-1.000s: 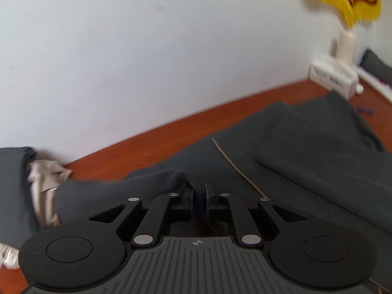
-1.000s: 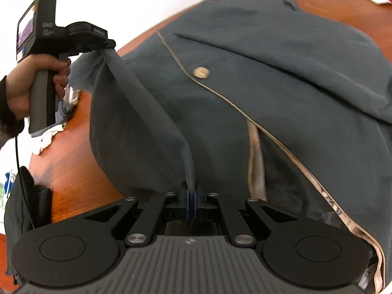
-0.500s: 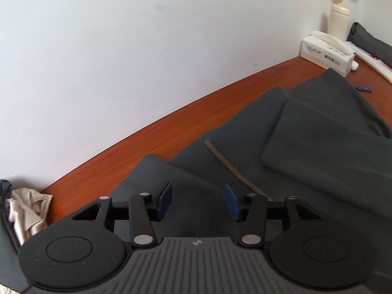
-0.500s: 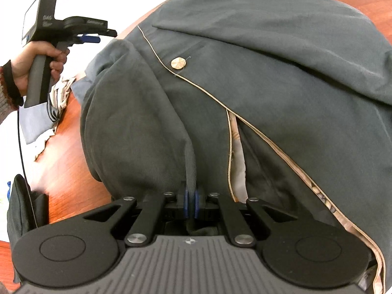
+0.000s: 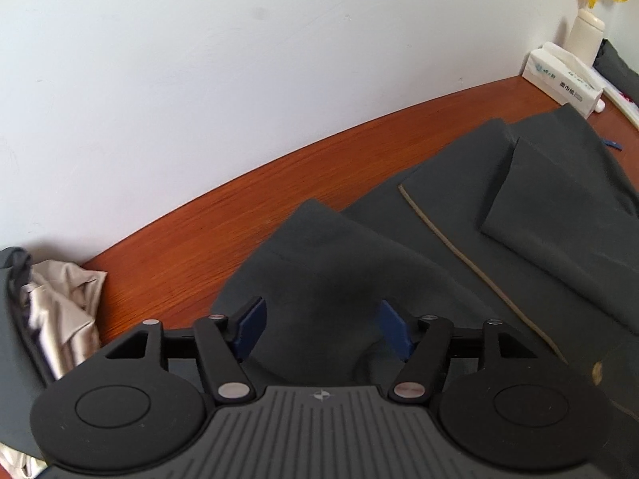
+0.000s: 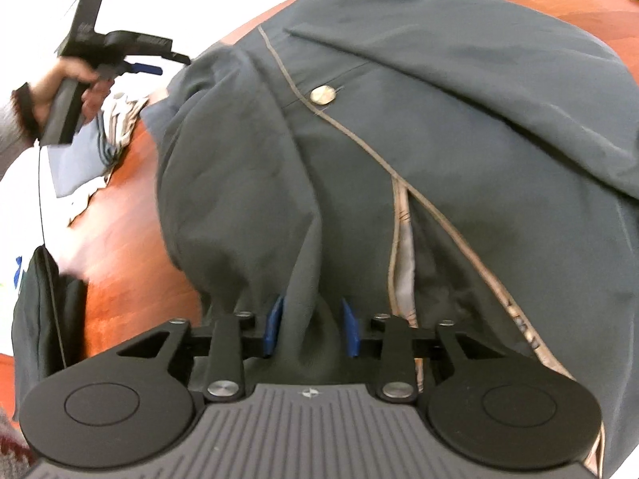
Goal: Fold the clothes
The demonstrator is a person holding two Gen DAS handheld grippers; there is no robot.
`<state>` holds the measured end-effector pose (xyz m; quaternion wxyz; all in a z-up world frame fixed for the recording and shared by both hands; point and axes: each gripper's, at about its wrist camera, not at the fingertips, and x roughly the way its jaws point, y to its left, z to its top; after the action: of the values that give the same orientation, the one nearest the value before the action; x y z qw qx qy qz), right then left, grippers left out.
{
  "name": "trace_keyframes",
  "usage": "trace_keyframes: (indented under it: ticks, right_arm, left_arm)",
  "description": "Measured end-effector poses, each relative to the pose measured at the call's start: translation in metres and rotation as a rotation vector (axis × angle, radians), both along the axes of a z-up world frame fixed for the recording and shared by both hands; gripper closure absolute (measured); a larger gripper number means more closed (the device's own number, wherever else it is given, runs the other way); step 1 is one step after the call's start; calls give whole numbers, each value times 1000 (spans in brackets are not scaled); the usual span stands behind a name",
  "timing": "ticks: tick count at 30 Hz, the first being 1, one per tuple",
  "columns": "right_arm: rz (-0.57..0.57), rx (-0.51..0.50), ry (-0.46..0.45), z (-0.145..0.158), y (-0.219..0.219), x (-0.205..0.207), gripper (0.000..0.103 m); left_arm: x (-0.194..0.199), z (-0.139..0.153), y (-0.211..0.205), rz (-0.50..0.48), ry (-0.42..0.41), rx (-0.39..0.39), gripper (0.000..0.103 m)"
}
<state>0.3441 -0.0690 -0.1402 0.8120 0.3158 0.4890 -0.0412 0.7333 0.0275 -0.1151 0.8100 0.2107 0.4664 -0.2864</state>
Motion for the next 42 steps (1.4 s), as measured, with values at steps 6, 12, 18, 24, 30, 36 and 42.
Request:
trace_keyframes:
  ticks: [6,12,18,24,30,36,42]
  right_arm:
    - [10,-42,0,4,15,-1,84]
    - [1,-66,-5,6,24,-4,85]
    - [-25,-62,-14,5,27,-9,90]
    - [-62,-38,-42,6,28,-17,94]
    - [-128,14,-77,10,36,-35,95]
    - [-206,51,-87,9,49,-57,95]
    - [-294,92,-62,-3,45,-68,94]
  left_arm:
    - [12,-9,-44,29,51,7,35]
    - [16,-34,-79,72,51,149,35]
    - [12,-45,-81,45,54,196,84]
    - [1,-25,-69,41,-25,128,99]
    - [-39,20,-50,9,-198,23,100]
    - [-71,39,-67,-96,-244,-6,100]
    - [-81,8,-106,-167,-167,43,91]
